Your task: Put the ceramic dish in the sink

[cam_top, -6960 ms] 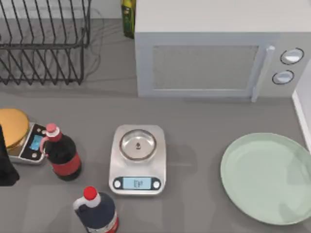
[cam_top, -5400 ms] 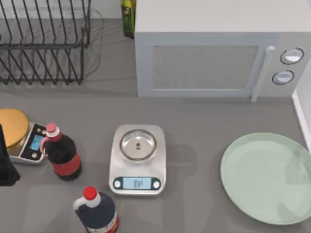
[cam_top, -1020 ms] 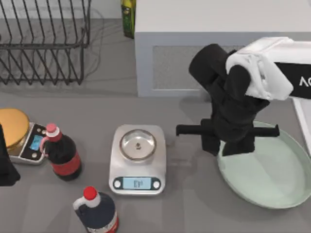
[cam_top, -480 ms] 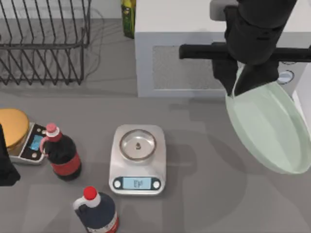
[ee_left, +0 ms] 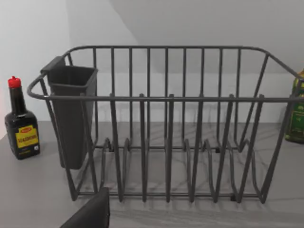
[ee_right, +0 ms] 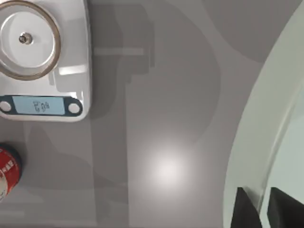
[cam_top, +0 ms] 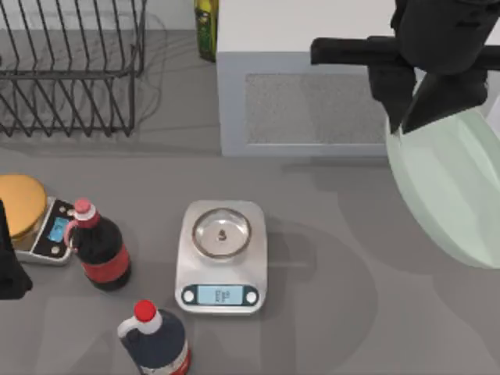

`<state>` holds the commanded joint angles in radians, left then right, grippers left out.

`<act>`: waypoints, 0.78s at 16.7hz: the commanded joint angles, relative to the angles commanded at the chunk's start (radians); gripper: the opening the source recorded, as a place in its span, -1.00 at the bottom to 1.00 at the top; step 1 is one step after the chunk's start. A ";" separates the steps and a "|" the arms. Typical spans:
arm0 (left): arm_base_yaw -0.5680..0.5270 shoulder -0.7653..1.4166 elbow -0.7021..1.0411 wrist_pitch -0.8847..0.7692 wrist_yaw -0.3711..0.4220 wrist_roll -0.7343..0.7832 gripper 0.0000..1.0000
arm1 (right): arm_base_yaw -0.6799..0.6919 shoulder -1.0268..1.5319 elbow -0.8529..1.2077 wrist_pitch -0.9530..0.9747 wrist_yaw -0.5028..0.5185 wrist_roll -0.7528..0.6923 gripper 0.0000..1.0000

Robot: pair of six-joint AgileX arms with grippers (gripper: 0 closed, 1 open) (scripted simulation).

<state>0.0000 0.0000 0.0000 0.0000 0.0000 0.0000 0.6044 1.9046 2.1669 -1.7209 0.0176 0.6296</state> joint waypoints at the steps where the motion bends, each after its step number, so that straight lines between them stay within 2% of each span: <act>1: 0.000 0.000 0.000 0.000 0.000 0.000 1.00 | 0.005 0.002 -0.002 0.002 0.000 0.001 -1.00; 4: 0.000 0.000 0.000 0.000 0.000 0.000 1.00 | -0.030 -0.003 0.033 0.002 -0.006 0.006 -1.00; 8: 0.000 0.000 0.000 0.000 0.000 0.000 1.00 | -0.217 0.052 0.225 0.013 -0.033 -0.014 -1.00; 10: 0.000 0.000 0.000 0.000 0.000 0.000 1.00 | -0.345 0.141 0.368 0.020 -0.045 -0.078 -1.00; 13: 0.000 0.000 0.000 0.000 0.000 0.000 1.00 | -0.521 0.349 0.569 0.017 -0.050 -0.249 -1.00</act>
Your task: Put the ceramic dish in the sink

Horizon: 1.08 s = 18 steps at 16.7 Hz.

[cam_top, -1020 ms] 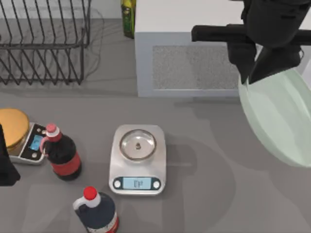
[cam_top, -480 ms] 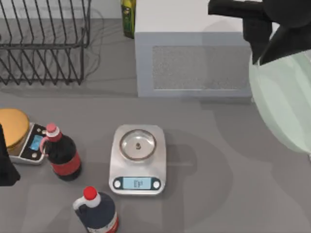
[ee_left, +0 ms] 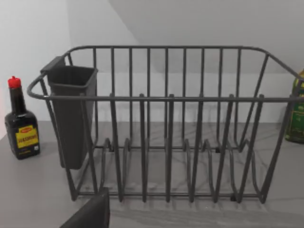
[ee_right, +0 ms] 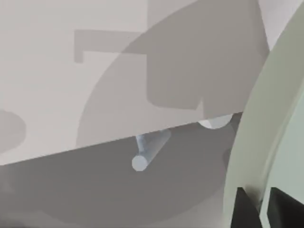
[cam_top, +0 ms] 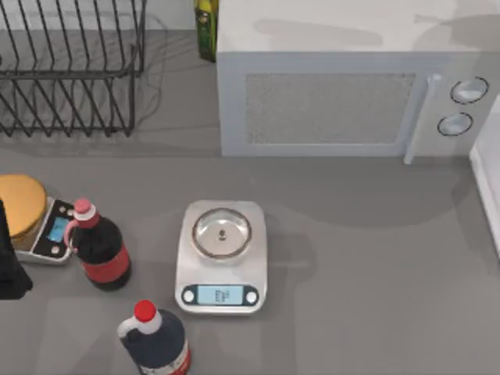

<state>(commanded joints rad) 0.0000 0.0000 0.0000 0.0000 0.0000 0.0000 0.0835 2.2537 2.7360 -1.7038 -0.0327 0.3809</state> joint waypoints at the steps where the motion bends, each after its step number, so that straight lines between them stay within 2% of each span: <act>1: 0.000 0.000 0.000 0.000 0.000 0.000 1.00 | -0.045 0.081 0.050 -0.005 0.002 -0.072 -1.00; 4: 0.000 0.000 0.000 0.000 0.000 0.000 1.00 | -0.129 0.296 0.141 -0.029 0.016 -0.277 -1.00; 7: 0.000 0.000 0.000 0.000 0.000 0.000 1.00 | -0.161 0.425 0.164 -0.050 0.035 -0.405 -1.00; 13: 0.000 0.000 0.000 0.000 0.000 0.000 1.00 | -0.166 0.459 0.169 -0.057 0.042 -0.439 -1.00; 18: 0.000 0.000 0.000 0.000 0.000 0.000 1.00 | -0.166 0.459 0.169 -0.057 0.042 -0.439 -0.25</act>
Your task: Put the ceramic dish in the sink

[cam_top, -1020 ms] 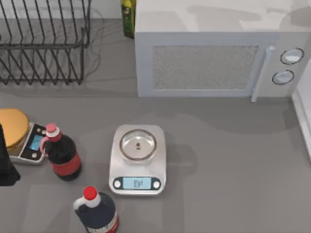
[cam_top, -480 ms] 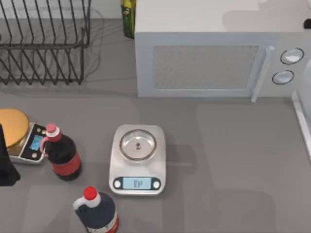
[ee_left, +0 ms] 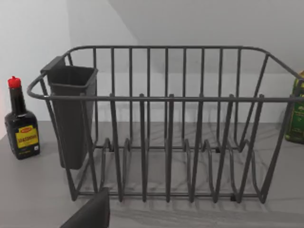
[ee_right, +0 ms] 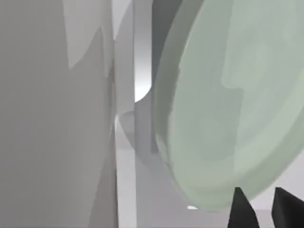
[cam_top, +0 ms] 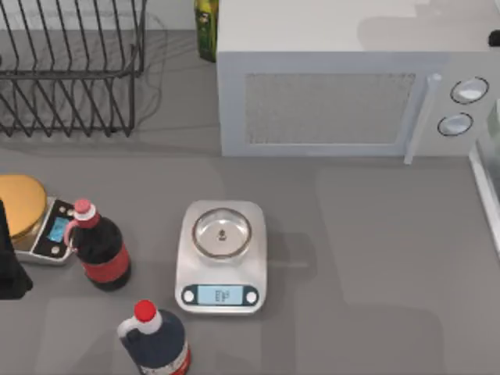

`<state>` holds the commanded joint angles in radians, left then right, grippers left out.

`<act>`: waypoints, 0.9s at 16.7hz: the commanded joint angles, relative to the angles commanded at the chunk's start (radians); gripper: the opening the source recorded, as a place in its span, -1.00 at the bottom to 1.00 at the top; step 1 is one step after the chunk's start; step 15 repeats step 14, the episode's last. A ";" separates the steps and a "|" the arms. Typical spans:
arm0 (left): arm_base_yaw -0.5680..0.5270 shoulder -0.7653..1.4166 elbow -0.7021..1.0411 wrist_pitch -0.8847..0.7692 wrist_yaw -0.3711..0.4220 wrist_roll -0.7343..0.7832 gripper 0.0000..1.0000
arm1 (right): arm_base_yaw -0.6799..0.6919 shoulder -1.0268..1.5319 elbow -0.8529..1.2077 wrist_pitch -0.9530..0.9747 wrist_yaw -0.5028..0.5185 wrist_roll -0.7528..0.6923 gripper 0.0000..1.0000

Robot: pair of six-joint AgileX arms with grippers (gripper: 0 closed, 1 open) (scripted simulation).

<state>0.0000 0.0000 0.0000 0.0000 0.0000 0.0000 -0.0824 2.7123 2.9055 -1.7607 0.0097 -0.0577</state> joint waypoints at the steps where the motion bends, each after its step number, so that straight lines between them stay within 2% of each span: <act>1: 0.000 0.000 0.000 0.000 0.000 0.000 1.00 | 0.000 0.000 0.000 0.000 0.000 0.000 -0.10; 8: 0.000 0.000 0.000 0.000 0.000 0.000 1.00 | 0.000 0.000 0.000 0.000 0.000 0.000 0.96; 15: 0.000 0.000 0.000 0.000 0.000 0.000 1.00 | 0.000 0.000 0.000 0.000 0.000 0.000 1.00</act>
